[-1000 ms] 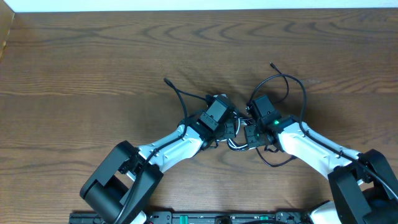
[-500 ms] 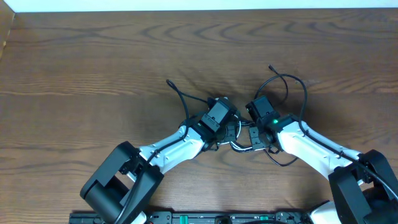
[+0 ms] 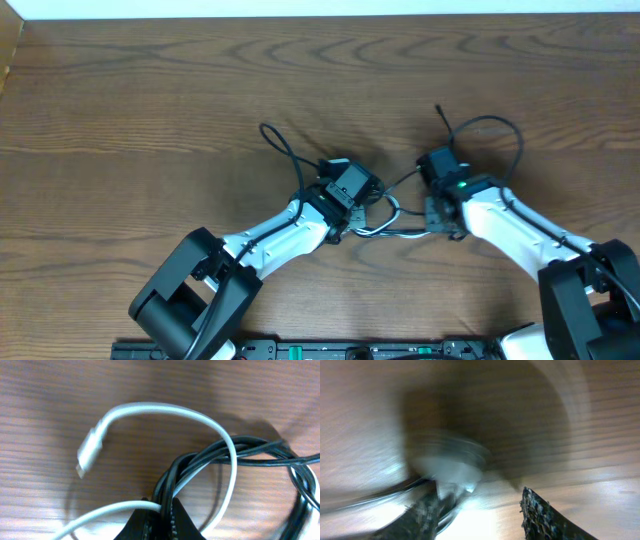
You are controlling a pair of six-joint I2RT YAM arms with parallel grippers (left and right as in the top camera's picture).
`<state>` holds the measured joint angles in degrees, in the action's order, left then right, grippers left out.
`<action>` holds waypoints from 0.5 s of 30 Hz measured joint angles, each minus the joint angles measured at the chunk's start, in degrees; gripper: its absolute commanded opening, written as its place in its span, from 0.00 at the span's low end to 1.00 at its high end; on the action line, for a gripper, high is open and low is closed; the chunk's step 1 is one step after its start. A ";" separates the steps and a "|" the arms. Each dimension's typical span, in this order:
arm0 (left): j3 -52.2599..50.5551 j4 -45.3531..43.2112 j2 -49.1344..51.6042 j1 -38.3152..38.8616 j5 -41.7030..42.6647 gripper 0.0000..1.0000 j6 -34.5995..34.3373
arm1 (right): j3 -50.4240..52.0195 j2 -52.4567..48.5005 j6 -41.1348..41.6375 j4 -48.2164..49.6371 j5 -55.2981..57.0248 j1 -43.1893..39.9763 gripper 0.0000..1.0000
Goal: Untangle cables
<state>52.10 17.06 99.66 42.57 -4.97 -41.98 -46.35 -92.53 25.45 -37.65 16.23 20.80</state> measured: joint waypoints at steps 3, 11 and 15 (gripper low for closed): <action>-0.28 2.21 0.00 -0.48 -3.23 0.07 0.17 | 0.15 0.00 0.20 -0.37 3.28 -3.39 0.47; -0.72 2.51 0.00 -0.57 -5.64 0.07 0.22 | 0.70 0.00 0.24 -0.17 4.61 -4.66 0.50; -0.74 2.14 0.00 -0.57 -5.64 0.07 0.42 | 0.57 0.00 -0.24 -0.81 4.59 -4.66 0.47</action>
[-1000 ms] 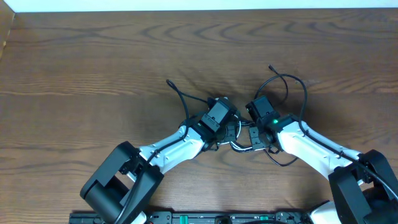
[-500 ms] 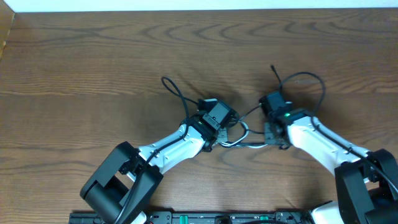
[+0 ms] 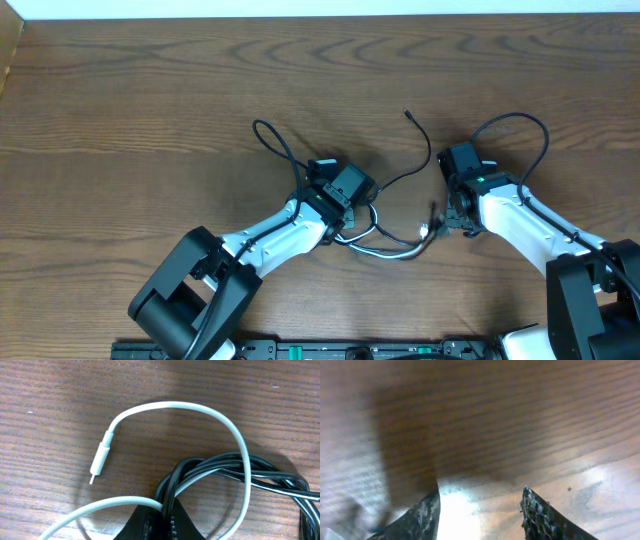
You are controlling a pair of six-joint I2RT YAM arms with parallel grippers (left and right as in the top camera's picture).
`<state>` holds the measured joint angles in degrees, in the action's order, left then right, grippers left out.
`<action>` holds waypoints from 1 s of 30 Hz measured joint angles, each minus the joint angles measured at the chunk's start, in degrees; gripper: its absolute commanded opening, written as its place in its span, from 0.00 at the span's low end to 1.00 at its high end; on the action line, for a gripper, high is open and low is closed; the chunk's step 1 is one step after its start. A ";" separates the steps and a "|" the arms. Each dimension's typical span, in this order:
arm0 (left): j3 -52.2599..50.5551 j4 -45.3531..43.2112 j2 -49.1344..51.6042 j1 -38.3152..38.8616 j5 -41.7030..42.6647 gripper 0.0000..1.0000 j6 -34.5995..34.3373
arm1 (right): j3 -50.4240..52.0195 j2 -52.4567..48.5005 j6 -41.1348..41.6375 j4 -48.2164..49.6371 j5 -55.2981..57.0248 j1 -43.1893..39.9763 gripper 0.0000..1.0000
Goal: Untangle cables
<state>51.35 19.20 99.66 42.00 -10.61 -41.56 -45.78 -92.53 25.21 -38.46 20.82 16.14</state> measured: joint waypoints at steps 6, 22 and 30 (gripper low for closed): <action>0.00 -2.75 -0.02 0.00 2.25 0.07 2.69 | -6.12 0.07 -0.79 -8.52 -2.64 0.00 0.48; 1.36 -3.41 -12.46 0.00 5.62 0.25 4.35 | -12.94 2.71 -16.81 -7.85 -38.64 0.37 0.41; 1.44 -1.84 -12.55 0.00 5.81 0.32 4.44 | -10.93 2.71 -17.49 -5.22 -41.53 3.96 0.44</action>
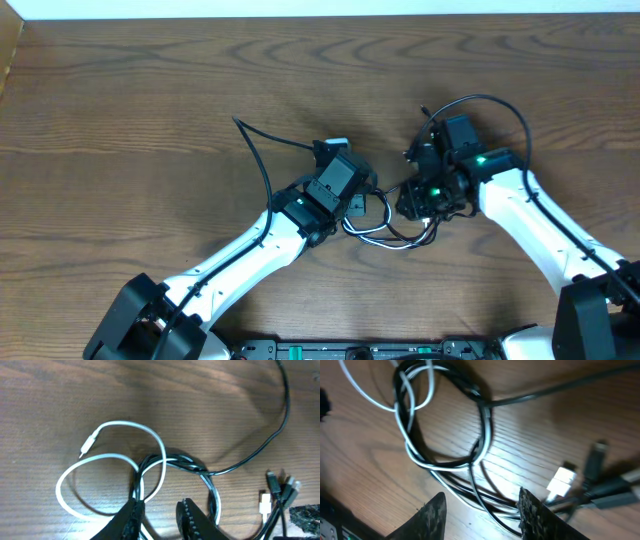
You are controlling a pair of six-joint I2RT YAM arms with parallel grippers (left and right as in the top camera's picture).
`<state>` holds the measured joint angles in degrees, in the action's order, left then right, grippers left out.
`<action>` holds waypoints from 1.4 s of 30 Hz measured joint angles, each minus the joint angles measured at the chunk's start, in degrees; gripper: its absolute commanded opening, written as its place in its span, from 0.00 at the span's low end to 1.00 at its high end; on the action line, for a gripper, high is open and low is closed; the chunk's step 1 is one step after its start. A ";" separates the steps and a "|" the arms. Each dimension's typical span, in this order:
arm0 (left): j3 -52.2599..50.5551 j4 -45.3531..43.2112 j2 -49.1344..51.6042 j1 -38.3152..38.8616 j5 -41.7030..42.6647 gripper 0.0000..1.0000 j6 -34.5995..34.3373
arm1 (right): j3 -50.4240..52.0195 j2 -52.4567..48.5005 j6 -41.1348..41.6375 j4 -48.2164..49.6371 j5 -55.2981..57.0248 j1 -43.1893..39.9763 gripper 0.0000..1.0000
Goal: Untangle cables
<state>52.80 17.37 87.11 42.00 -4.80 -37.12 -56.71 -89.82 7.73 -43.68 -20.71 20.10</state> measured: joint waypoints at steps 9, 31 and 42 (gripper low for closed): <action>0.02 8.55 0.28 0.00 0.15 0.47 -1.07 | 3.06 0.00 -0.42 5.95 -0.44 2.97 0.45; 0.02 1.18 12.52 0.00 2.97 0.26 -6.29 | 6.01 0.00 -0.83 11.63 -0.31 3.17 0.38; 0.00 0.37 12.79 0.00 3.04 0.19 -9.44 | 6.51 0.00 -0.83 12.02 0.04 3.28 0.39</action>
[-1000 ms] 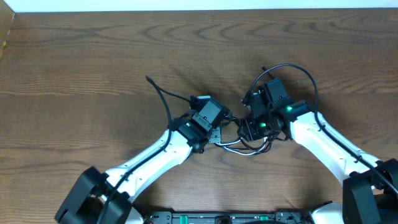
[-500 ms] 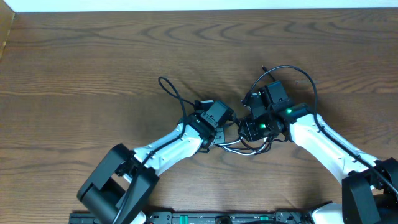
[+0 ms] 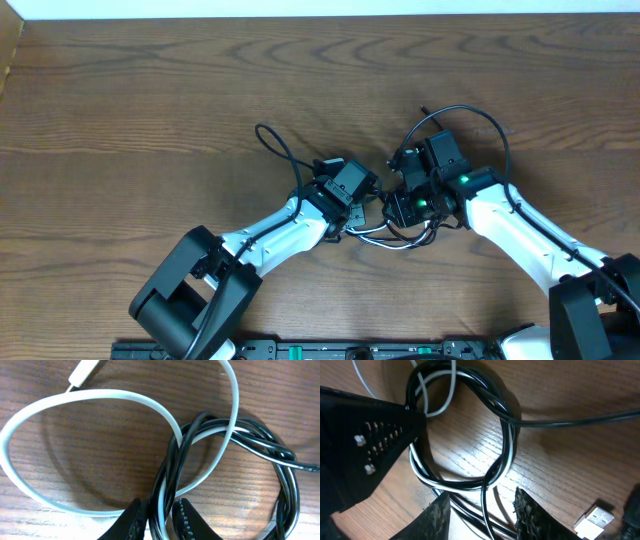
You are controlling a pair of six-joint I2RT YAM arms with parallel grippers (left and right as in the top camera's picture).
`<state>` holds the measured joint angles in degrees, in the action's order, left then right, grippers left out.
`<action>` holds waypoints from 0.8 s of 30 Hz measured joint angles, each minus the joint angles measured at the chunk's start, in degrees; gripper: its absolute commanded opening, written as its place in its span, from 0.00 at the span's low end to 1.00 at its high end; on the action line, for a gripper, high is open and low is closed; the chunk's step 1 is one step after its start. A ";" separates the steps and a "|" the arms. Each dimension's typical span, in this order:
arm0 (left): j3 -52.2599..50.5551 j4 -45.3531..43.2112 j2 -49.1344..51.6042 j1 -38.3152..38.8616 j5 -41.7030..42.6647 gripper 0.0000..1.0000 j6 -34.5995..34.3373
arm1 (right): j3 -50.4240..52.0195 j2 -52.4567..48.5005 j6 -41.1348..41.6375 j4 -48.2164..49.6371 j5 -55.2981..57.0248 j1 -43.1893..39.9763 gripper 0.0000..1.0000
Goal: Untangle cables
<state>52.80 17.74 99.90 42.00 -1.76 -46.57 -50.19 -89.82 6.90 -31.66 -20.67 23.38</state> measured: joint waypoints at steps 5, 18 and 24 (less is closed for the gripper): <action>0.00 -0.15 0.00 0.00 0.11 0.12 -1.60 | 1.66 0.00 -0.02 2.19 0.52 0.00 0.41; -0.07 -1.25 0.09 0.00 4.50 0.17 -1.99 | 10.78 0.00 0.74 14.47 3.89 0.00 0.37; -0.07 -1.25 0.09 0.00 6.58 0.17 -3.04 | 12.13 0.13 0.76 16.92 4.66 0.00 0.37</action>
<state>52.73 16.49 99.98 42.00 4.82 -49.60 -38.06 -89.69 7.66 -14.74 -16.01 23.38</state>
